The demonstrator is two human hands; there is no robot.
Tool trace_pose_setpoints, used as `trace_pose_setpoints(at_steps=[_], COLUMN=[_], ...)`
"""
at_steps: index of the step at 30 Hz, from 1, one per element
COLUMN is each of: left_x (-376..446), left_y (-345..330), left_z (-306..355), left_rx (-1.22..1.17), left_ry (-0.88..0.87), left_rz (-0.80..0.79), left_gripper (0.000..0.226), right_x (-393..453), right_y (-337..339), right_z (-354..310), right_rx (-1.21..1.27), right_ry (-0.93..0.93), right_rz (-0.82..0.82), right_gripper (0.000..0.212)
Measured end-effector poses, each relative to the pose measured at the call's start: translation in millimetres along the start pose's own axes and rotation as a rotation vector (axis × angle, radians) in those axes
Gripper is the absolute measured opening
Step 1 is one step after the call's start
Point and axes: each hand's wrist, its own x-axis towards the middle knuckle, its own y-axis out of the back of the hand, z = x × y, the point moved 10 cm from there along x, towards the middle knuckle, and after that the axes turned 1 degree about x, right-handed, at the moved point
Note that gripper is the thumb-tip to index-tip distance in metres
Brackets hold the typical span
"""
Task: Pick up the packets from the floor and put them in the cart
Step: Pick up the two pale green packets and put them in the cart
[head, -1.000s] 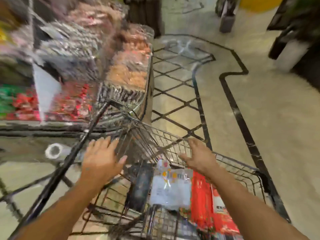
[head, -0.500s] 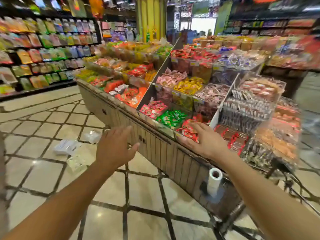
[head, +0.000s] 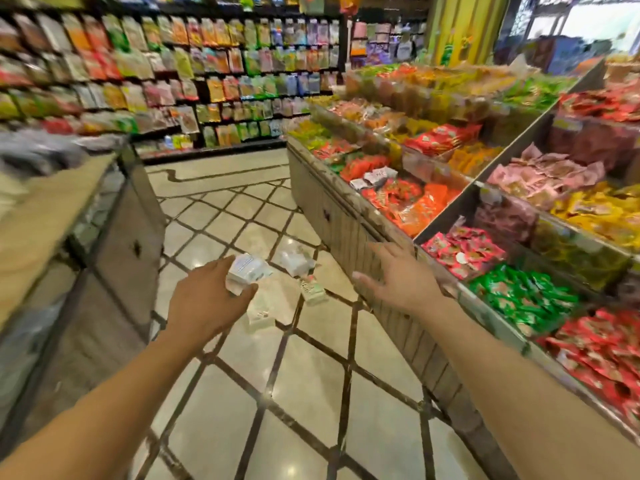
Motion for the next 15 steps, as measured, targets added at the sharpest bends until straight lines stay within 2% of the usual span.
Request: trace_pose_setpoints(at_steps=[7,15], left_x=[137.3,291.9], left_y=[-25.7,-97.7], left_z=[-74.6,-139.4], left_rx=[0.024,0.110], left_ry=[0.123,0.109], left_rz=[0.007,0.013], left_gripper=[0.079,0.073], right_x=[179.8,361.3], right_y=[-51.7,-117.6], right_z=[-24.6,-28.6], right_rx=[-0.005,-0.092], right_ry=[0.091,0.131], right_rz=[-0.063,-0.107], right_gripper=[0.078,0.081])
